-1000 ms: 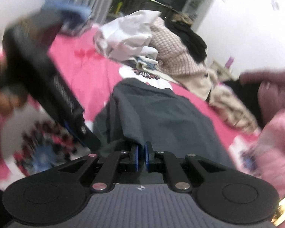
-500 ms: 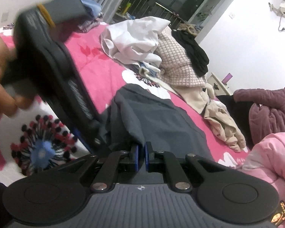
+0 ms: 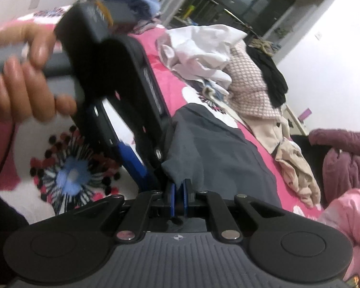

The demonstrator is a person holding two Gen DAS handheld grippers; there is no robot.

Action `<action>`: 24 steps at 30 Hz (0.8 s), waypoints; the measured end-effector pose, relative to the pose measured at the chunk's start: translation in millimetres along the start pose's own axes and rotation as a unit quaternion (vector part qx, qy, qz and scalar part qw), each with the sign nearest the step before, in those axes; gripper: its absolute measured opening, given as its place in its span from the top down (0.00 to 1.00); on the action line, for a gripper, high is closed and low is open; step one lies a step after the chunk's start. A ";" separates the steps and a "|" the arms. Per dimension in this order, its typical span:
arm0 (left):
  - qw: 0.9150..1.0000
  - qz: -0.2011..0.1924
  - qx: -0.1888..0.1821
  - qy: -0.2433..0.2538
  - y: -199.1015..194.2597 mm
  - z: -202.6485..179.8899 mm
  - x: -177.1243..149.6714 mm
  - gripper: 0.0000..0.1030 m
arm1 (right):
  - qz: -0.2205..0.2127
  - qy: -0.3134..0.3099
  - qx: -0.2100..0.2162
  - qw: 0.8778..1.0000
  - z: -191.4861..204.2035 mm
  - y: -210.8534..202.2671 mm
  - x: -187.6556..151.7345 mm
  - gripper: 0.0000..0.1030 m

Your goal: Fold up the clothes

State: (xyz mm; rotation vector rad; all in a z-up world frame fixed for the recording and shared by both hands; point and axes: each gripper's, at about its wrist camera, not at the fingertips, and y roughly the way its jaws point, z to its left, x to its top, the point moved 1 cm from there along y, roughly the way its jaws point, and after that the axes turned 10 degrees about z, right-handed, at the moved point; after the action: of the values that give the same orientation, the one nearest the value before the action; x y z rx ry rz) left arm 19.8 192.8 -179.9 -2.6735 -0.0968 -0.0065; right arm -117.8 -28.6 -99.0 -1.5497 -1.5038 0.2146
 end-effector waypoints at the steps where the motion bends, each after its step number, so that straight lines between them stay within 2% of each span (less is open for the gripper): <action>1: 1.000 -0.006 0.005 -0.002 -7.1 1.5 -2.2 0.74 | 0.000 -0.010 -0.001 1.000 3.2 1.7 -1.0 0.92; 6: 1.000 -0.028 0.014 0.006 -33.2 0.9 -14.3 0.72 | 0.007 -0.076 -0.014 0.997 24.3 12.3 -8.8 0.92; 11: 0.999 -0.028 0.005 0.020 -30.0 -4.8 -16.4 0.70 | 0.015 -0.121 -0.026 0.992 40.7 22.6 -14.1 0.91; 15: 0.999 -0.015 0.035 0.029 -15.4 -4.6 -11.6 0.70 | 0.016 -0.124 -0.023 0.992 42.7 22.6 -12.6 0.79; 18: 0.997 -0.007 0.063 0.043 -9.3 -5.2 -10.3 0.70 | 0.017 -0.101 0.026 0.994 32.0 12.2 -13.3 0.60; 21: 0.996 -0.004 0.075 0.052 -8.7 -5.7 -10.4 0.70 | 0.022 -0.057 0.094 0.994 10.6 -3.2 -16.3 0.59; 24: 0.995 -0.005 0.081 0.054 -12.0 -6.3 -10.7 0.70 | 0.031 0.017 0.154 0.987 -25.6 -11.8 -19.6 0.62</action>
State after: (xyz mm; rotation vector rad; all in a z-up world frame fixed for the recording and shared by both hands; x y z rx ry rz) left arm 8.3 199.9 -169.1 -2.5046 -0.0725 -0.1414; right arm -113.0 -60.0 -85.8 -1.3449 -1.3259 0.4335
